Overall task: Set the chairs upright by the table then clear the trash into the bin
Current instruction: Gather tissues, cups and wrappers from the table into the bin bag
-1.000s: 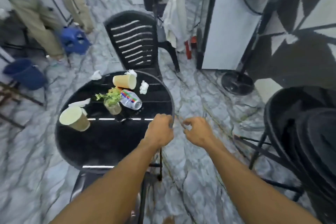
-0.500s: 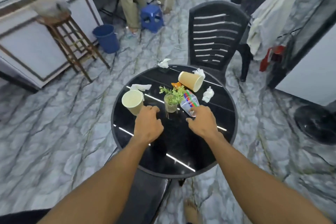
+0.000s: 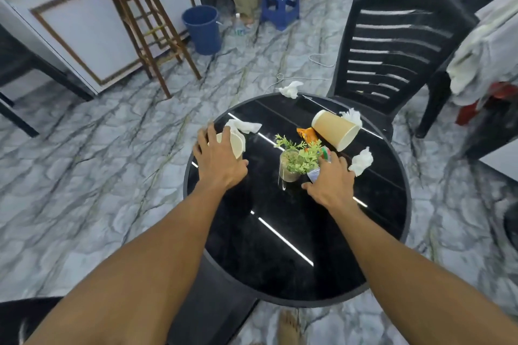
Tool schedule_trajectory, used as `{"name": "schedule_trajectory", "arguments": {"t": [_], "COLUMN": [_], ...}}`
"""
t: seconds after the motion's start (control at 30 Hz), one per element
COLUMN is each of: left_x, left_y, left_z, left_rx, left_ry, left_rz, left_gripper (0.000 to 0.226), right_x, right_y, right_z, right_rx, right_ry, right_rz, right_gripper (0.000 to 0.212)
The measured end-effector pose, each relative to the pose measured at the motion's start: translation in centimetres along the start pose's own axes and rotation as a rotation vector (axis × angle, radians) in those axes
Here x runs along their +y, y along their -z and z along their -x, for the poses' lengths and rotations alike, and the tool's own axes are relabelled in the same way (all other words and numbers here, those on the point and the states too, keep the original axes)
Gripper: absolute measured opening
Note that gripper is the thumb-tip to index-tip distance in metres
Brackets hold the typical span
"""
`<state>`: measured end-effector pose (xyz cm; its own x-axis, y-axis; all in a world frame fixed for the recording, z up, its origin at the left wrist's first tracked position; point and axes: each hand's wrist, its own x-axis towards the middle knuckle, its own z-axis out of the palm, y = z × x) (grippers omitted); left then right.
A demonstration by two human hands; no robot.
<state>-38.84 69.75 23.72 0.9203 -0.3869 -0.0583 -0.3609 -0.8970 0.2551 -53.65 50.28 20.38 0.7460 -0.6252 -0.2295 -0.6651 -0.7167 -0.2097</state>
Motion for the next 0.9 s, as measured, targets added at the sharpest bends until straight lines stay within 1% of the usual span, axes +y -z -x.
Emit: {"name": "schedule_trajectory", "arguments": {"t": [0.1,0.13,0.23,0.27,0.33,0.4,0.57,0.7,0.83,0.9], "left_x": [-0.2,-0.2,0.0,0.1,0.2,0.5,1.7,4.4,8.5,11.4], "left_y": [-0.7,-0.8,-0.9,-0.9,-0.7,-0.6,-0.6,-0.5,-0.4,-0.4], "left_z": [-0.7,-0.8,-0.4,0.0,1.2,2.9,7.6,12.1,16.2,18.8], "left_rx": [-0.049,-0.046,-0.033,-0.043,-0.054,-0.056,-0.086,-0.126,-0.167,-0.19], "left_ry": [0.018,0.01,-0.01,-0.015,-0.05,-0.117,-0.309,-0.498,-0.686,-0.793], "left_rz": [0.064,0.082,0.132,0.141,0.14,0.122,0.08,0.07,0.069,0.074], "left_gripper": [0.091,0.088,0.082,0.083,0.084,0.083,0.084,0.083,0.084,0.084], "right_x": [0.0,0.0,0.4,0.5,0.6,0.7,1.3,2.5,5.8,8.4], "right_y": [-0.6,-0.8,-1.1,-1.2,-1.1,-0.8,0.2,0.9,0.9,1.0], "right_z": [-0.3,-0.3,0.3,0.7,1.6,2.7,7.6,13.1,19.1,22.6], "right_rx": [-0.034,-0.04,-0.03,-0.033,-0.035,-0.021,0.01,0.076,0.194,0.242], "right_ry": [-0.014,-0.025,-0.034,-0.036,-0.054,-0.074,-0.085,-0.133,-0.264,-0.334], "right_rz": [0.001,-0.002,-0.037,-0.044,-0.065,-0.082,-0.078,-0.107,-0.185,-0.196], "right_gripper": [0.078,0.074,0.047,0.042,0.039,0.039,0.027,0.028,0.01,0.013]}}
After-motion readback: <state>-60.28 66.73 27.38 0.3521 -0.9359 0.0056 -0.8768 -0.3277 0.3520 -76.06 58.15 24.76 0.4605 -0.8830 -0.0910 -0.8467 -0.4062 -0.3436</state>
